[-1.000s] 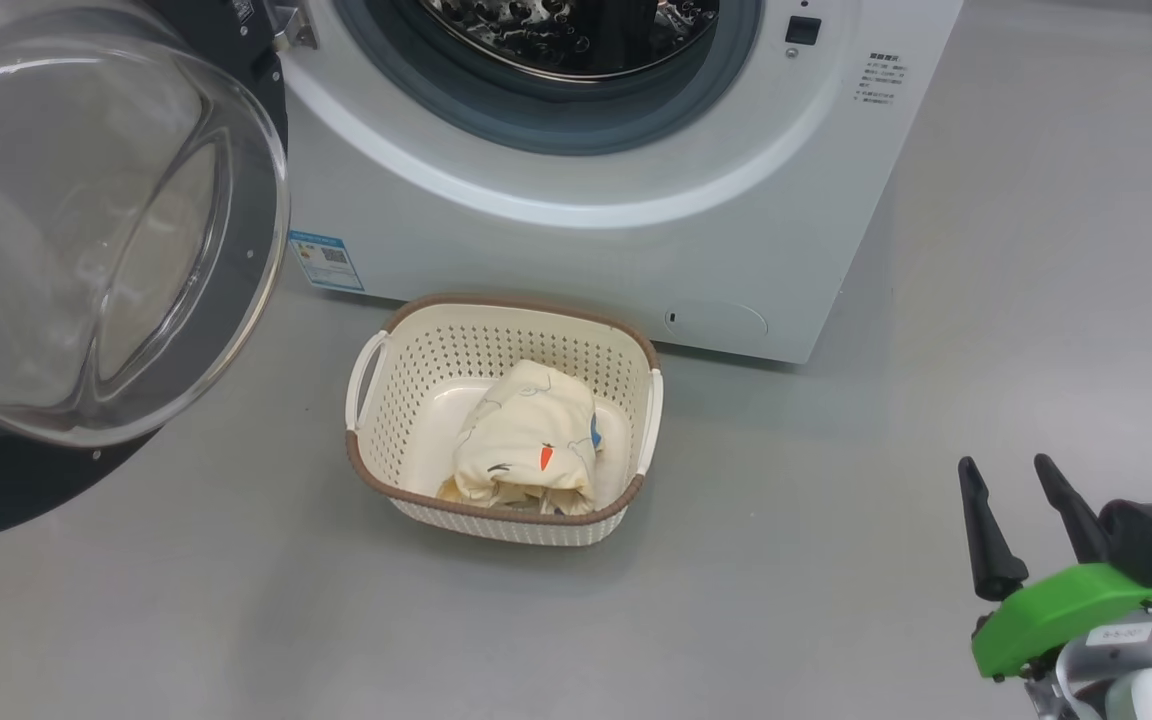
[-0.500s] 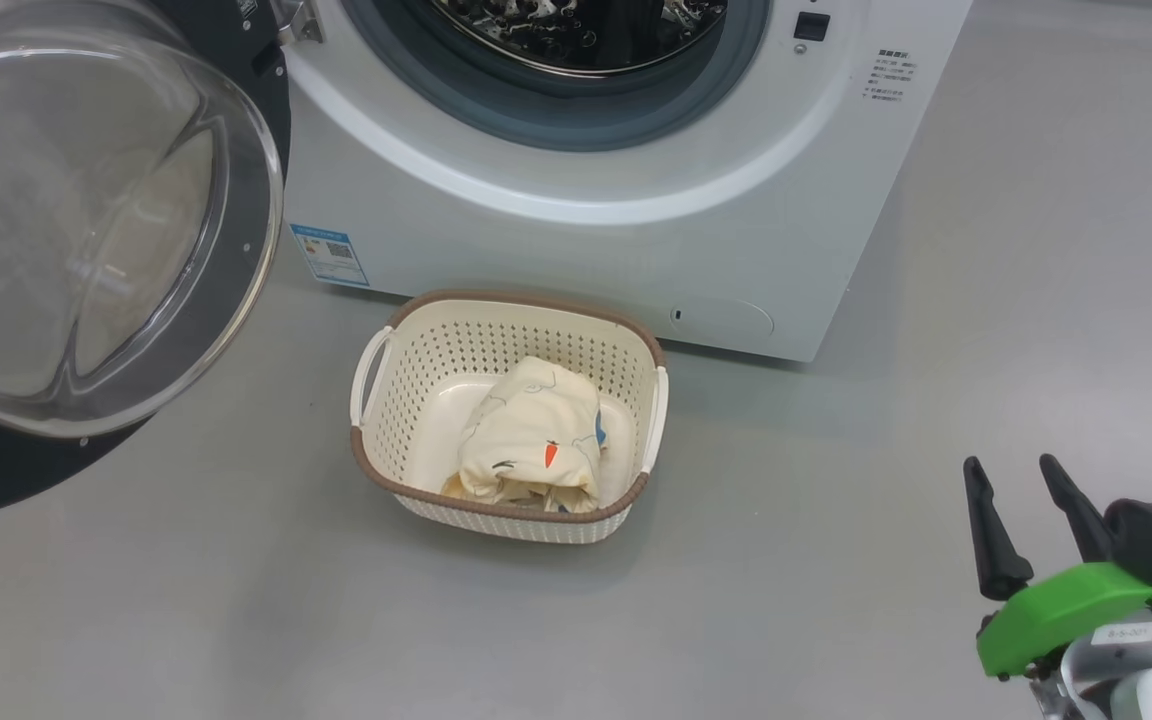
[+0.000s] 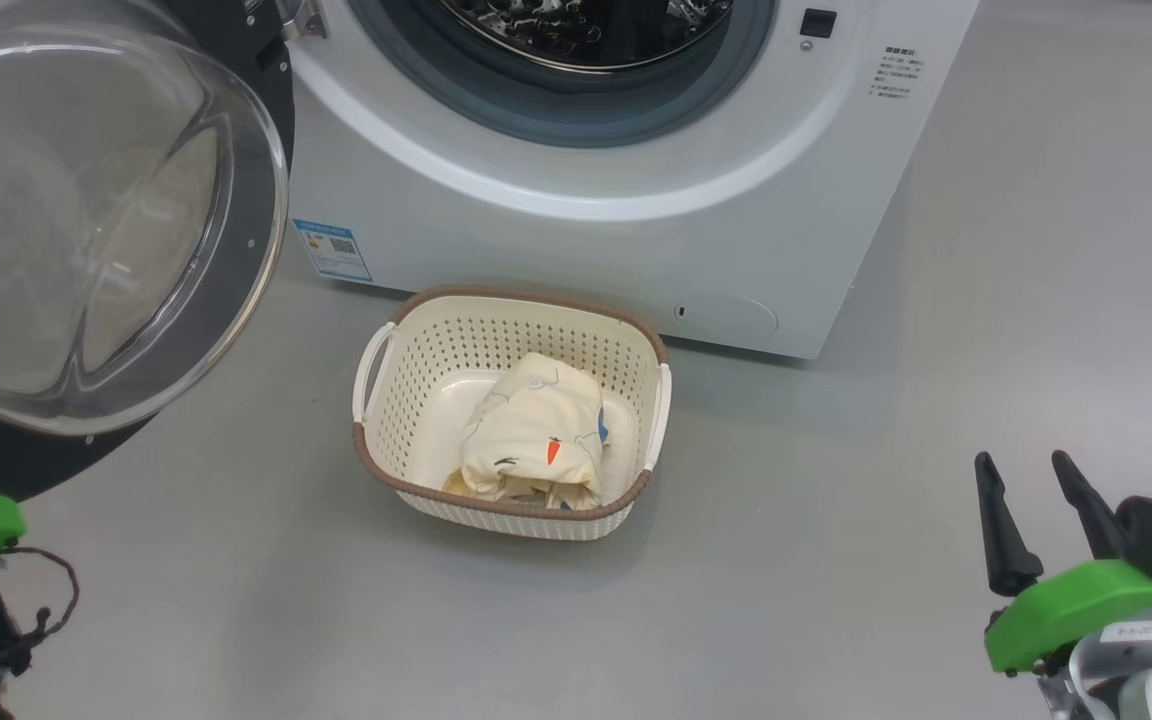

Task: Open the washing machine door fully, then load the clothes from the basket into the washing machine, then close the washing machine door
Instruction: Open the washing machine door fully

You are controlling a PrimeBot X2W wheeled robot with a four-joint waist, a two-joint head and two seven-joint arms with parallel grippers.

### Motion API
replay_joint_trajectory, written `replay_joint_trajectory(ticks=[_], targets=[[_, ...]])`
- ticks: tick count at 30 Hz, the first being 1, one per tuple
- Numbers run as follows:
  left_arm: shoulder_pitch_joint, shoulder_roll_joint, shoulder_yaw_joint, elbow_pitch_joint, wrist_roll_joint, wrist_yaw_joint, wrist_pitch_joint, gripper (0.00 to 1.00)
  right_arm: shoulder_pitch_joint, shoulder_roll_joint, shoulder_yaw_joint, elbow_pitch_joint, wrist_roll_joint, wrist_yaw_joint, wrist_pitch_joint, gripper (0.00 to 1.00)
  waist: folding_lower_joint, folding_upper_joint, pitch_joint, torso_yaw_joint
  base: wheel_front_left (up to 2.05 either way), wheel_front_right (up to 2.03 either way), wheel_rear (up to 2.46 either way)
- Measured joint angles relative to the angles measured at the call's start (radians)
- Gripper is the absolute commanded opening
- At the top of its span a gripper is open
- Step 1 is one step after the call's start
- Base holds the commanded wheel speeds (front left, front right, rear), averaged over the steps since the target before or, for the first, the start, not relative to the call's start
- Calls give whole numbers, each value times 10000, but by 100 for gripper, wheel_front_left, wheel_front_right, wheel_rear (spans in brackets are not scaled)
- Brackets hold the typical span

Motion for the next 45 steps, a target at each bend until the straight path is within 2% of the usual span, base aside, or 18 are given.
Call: replay_joint_trajectory(ticks=[6, 12, 13, 15, 16, 17, 20, 25, 34, 45], targets=[[722, -510, -188, -1540, 625, 2, 0, 0, -13, 0, -75, -42, -102, 0, 12, 100, -1, 0, -15, -131, 0, 0, 0], [1837, -915, -1057, -3200, 1074, 17, 17, 0, -22, 0, -190, -73, -194, 0, 40, 100, -1, 0, -78, -353, 0, 0, 0], [1999, -997, -1223, -3482, 1175, 17, 21, 35, -23, 0, -190, -84, -194, 0, 40, 100, -1, 0, -81, -400, 0, 0, 0], [2249, -1139, -1578, -3942, 1338, 19, 109, 47, -24, 0, -198, -144, -201, 0, 40, 100, -1, 0, -83, -502, 0, 0, 0], [2333, -1197, -1756, -4115, 1406, 19, 150, 71, -24, 0, -213, -165, -207, 0, 40, 100, -1, 0, -80, -548, 0, 0, 0], [2389, -1241, -1921, -4245, 1438, 19, 213, 88, -26, 0, -219, -169, -211, 0, 42, 100, -1, 0, -79, -601, 0, 0, 0], [2439, -1354, -2382, -4485, 1578, 17, 341, 100, -28, 0, -211, -167, -278, 0, 42, 100, -1, 0, -89, -767, 0, 0, 0], [2435, -1480, -3051, -4479, 1772, 8, 533, 100, -58, 0, -128, -169, -351, 0, 81, 100, 0, 0, -138, -1052, 0, 0, 0], [2149, -1781, -3624, -3509, 1833, -71, 351, 100, -172, 0, 4, -178, -445, 0, 81, 100, -1, 0, -193, -1674, 0, 0, 0], [1922, -1801, -3735, -2824, 1918, -360, 180, 100, -165, 0, -48, -242, -445, 0, 81, 100, -1, 0, -207, -2038, 0, 0, 0]])
